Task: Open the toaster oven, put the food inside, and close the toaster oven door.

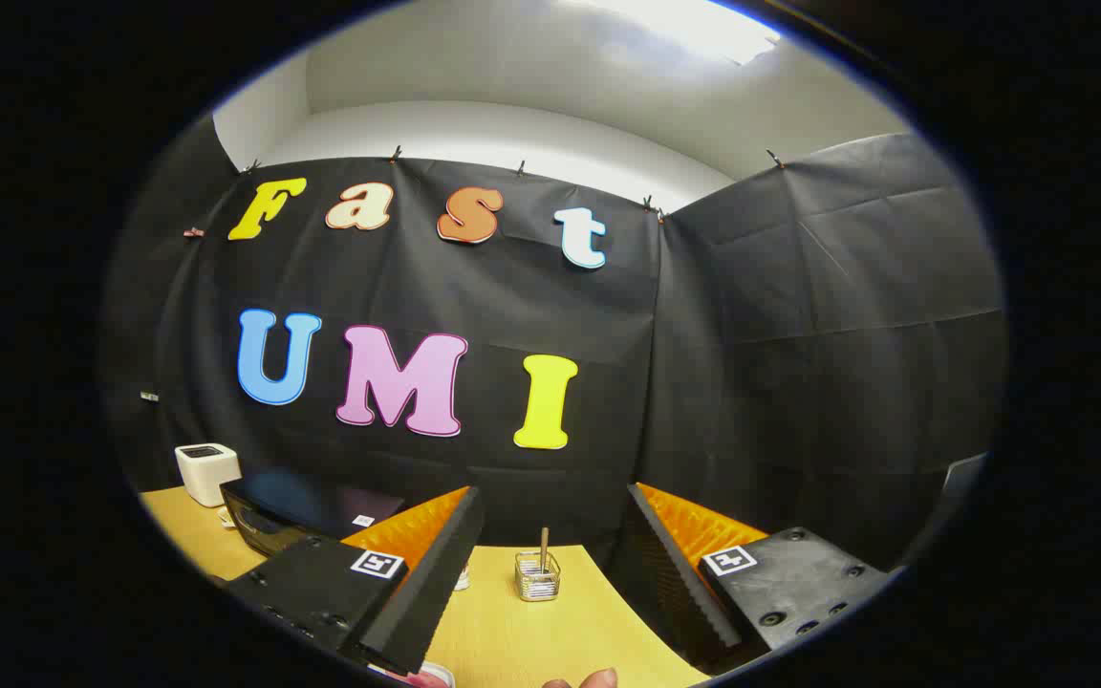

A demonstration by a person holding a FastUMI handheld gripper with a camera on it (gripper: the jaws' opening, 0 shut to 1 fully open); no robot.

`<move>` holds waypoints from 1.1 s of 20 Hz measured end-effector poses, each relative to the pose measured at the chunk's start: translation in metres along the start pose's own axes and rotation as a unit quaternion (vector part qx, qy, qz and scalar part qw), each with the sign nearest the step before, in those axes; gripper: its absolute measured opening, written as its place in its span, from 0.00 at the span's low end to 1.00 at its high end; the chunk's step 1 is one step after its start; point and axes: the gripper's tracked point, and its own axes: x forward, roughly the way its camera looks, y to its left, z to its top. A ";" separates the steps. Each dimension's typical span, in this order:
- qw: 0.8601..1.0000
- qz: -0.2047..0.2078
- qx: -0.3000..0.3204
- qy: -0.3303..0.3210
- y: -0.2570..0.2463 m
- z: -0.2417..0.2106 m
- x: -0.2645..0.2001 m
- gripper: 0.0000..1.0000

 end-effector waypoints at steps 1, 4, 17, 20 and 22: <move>1.000 0.005 -0.001 -0.003 -0.004 -0.002 0.003 0.97; 1.000 0.009 0.003 0.006 -0.012 -0.015 0.010 0.97; 1.000 -0.027 0.002 0.007 0.036 -0.003 -0.005 0.97; 0.998 -0.049 0.021 0.017 0.060 -0.002 -0.017 0.97; 0.999 -0.040 0.021 0.020 0.093 0.001 -0.023 0.97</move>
